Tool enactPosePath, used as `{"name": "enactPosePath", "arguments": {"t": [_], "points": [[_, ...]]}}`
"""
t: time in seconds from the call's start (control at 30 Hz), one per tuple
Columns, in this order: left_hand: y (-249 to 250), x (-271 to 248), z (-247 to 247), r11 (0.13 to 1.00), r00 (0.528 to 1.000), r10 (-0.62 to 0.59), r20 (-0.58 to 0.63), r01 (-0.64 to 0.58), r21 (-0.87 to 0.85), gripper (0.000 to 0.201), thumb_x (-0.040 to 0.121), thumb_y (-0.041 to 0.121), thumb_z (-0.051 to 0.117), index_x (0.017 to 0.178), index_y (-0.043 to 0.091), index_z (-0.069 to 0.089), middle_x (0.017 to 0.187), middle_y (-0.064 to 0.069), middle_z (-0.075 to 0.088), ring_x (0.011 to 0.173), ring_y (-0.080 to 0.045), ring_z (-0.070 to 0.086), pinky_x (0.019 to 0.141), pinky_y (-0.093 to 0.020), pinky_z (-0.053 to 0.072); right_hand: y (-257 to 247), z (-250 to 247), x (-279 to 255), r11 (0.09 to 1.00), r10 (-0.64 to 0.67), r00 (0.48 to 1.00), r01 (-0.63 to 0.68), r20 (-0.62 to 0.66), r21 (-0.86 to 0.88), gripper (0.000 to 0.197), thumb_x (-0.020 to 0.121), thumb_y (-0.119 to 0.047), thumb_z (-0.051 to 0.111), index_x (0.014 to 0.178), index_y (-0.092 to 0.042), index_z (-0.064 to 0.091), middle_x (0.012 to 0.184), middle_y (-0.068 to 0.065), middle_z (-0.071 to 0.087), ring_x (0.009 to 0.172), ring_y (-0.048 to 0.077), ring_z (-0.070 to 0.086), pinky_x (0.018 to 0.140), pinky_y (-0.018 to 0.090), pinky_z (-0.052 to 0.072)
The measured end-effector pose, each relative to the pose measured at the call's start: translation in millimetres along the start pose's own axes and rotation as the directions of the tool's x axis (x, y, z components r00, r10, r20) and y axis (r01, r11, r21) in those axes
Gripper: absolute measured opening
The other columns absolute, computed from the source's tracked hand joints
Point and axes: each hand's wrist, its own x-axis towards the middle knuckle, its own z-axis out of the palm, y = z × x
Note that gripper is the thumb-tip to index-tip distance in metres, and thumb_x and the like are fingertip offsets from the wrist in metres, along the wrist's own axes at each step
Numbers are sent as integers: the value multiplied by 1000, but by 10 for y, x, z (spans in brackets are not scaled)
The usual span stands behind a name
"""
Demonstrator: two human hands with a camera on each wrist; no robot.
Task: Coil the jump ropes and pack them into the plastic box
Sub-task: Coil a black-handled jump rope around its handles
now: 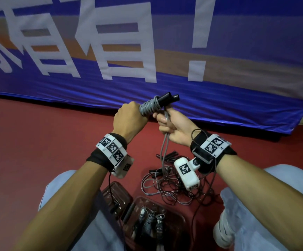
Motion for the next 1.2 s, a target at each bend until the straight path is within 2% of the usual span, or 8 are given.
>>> {"name": "enactPosePath", "arguments": {"t": [0.13, 0.27, 0.53, 0.6, 0.7, 0.83, 1.03, 1.2], "points": [[-14, -6, 164, 994, 992, -90, 91, 83, 76, 22, 87, 34, 62, 89, 12, 57, 97, -15, 68, 90, -41, 65, 68, -37, 43, 112, -27, 98, 996, 72, 977, -81, -200, -37, 45, 113, -27, 28, 87, -1, 54, 52, 2, 51, 29, 5, 19, 33, 17, 13], [55, -53, 365, 986, 974, -118, 193, 93, 136, 29, 88, 36, 62, 102, 10, 64, 104, -14, 69, 97, -38, 66, 76, -37, 48, 71, -96, 96, 956, 130, 927, -212, -353, -204, 34, 102, -3, 23, 85, -1, 52, 58, 8, 53, 28, 4, 22, 28, 17, 15], [148, -64, 526, 971, 956, -127, 263, 65, 231, 29, 89, 32, 65, 107, 9, 64, 105, -12, 69, 97, -33, 67, 71, -35, 44, -74, -263, 66, 760, 187, 891, -399, -414, -513, 22, 97, 1, 33, 83, -6, 49, 58, 3, 49, 30, 3, 24, 31, 14, 16], [151, -70, 533, 967, 949, -132, 287, 59, 249, 29, 90, 31, 65, 109, 9, 64, 105, -12, 69, 97, -33, 67, 71, -35, 44, -71, -278, 35, 613, 96, 899, -392, -428, -686, 24, 96, 5, 38, 82, -4, 56, 58, 4, 58, 32, 5, 31, 34, 14, 21], [125, -86, 548, 960, 929, -134, 345, 35, 278, 30, 89, 28, 65, 112, 9, 64, 106, -11, 69, 96, -32, 67, 71, -35, 46, -94, -350, -16, 156, -77, 931, -342, -357, -927, 25, 91, 2, 59, 71, -7, 72, 74, 5, 75, 48, 8, 50, 42, 18, 34], [72, -126, 567, 941, 899, -129, 419, -22, 338, 31, 90, 25, 63, 115, 8, 64, 105, -11, 68, 93, -31, 66, 71, -35, 46, -85, -418, -93, -267, -266, 955, -204, -132, -942, 21, 91, -17, 73, 73, -8, 68, 73, 6, 73, 69, 27, 70, 69, 38, 59], [-25, -94, 476, 894, 858, -74, 508, -169, 416, 32, 88, 28, 65, 112, 9, 65, 91, -6, 61, 81, -27, 61, 68, -34, 47, -133, -392, -157, -470, -305, 943, -30, 131, -882, 44, 74, -43, 87, 82, -9, 60, 76, 7, 66, 74, 32, 63, 58, 32, 39], [-89, -44, 396, 799, 832, 84, 549, -385, 461, 31, 87, 30, 64, 112, 11, 64, 107, -7, 67, 95, -29, 67, 71, -35, 46, -113, -388, -148, -483, -181, 967, 73, 180, -873, 64, 69, -64, 82, 113, -19, 69, 104, -1, 73, 94, 24, 68, 74, 36, 53]]}}
